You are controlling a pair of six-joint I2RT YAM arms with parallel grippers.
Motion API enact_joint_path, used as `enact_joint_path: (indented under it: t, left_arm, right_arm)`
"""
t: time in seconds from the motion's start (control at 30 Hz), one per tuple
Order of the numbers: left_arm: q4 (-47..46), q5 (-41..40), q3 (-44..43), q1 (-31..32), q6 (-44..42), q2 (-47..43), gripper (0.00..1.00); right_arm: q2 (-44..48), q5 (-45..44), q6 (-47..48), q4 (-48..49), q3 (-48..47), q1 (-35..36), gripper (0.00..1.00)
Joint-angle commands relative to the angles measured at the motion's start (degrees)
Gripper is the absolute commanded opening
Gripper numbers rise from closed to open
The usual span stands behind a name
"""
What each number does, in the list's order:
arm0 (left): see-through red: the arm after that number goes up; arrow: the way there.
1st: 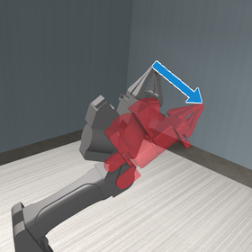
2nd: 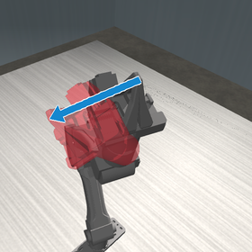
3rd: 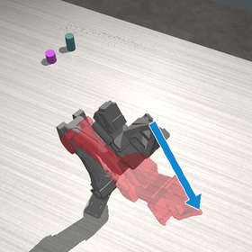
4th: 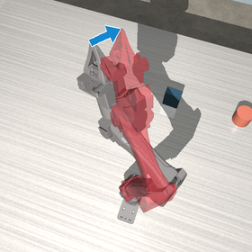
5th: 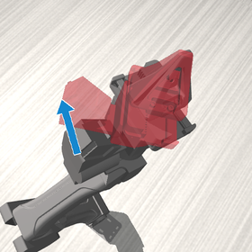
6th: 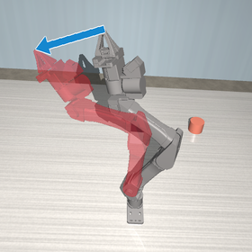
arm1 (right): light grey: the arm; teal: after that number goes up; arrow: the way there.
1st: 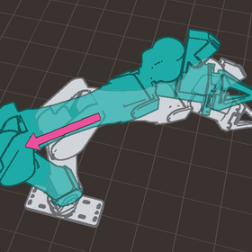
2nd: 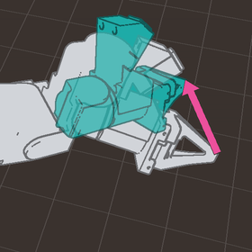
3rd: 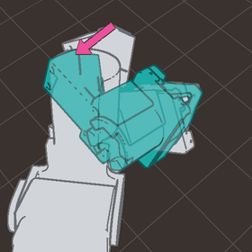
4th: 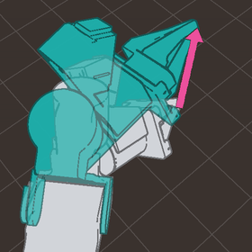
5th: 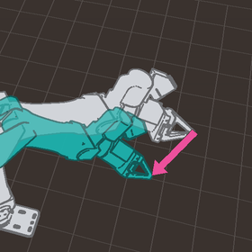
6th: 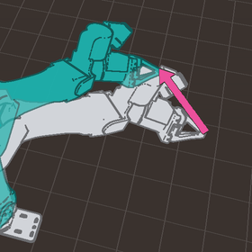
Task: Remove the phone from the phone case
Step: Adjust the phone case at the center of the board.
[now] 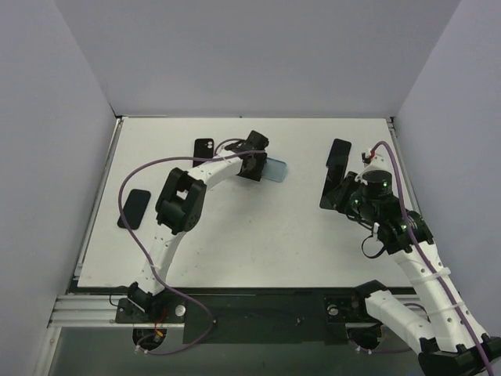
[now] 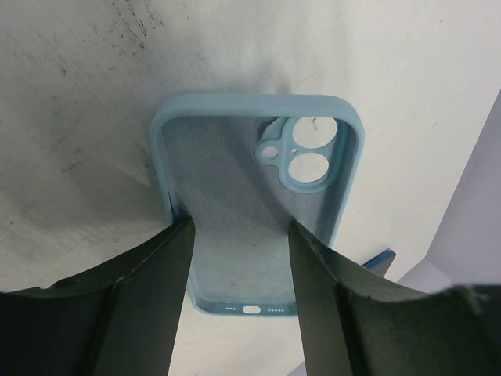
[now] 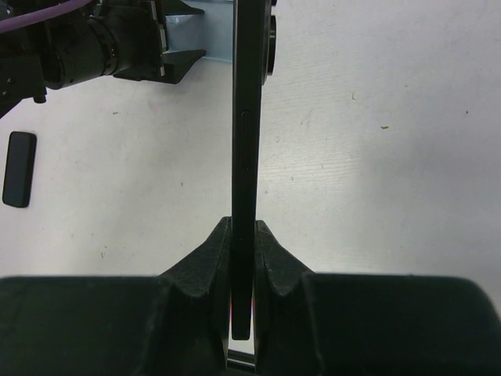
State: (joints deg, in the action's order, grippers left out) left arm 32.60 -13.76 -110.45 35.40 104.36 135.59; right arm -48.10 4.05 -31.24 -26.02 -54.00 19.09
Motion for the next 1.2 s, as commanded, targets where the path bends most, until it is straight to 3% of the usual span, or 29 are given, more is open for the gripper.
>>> enact_joint_path:
  t: [0.0,0.1,0.2,0.3,0.53,0.7,0.77,0.9,1.0,1.17]
  left_arm:
    - [12.13,-5.05,-2.31,1.25,-1.69,2.75,0.63]
    - [12.75,-7.06,-3.63,0.90,-6.42,2.84,0.64]
    - [8.28,-13.03,-3.37,1.60,-15.91,0.38,0.76]
    - [7.04,-14.98,-4.07,2.04,-21.55,-2.51,0.82]
    - [6.61,-8.84,1.46,1.34,-13.40,-7.26,0.82]
    - [4.84,-6.28,3.93,1.17,-11.54,-6.92,0.80]
    - [4.06,-7.50,3.23,1.25,-14.52,-6.74,0.78]
    - [-0.59,-9.27,2.43,1.34,-29.53,-6.83,0.66]
    - [-6.75,-9.44,5.93,1.69,-42.89,-9.11,0.25]
    - [-12.64,-11.12,14.99,1.96,-52.92,-14.82,0.23]
  right_arm:
    - [1.43,0.43,0.75,2.29,-1.11,-0.46,0.00]
    - [0.99,0.95,0.66,2.38,-1.37,-0.46,0.00]
    - [1.16,1.31,0.66,2.64,-1.11,-0.46,0.00]
    - [0.99,1.74,0.22,4.13,0.03,-0.46,0.00]
    - [0.46,3.24,-0.84,5.54,0.74,-0.46,0.00]
    - [1.51,2.98,-0.57,5.37,1.09,-0.46,0.00]
    - [1.60,2.89,-0.57,5.19,1.35,-0.55,0.00]
    - [1.87,3.06,-0.57,5.10,1.44,-0.55,0.00]
    - [1.95,3.24,-0.57,5.19,1.35,-0.55,0.00]
    - [2.04,3.33,-0.66,5.19,1.35,-0.55,0.00]
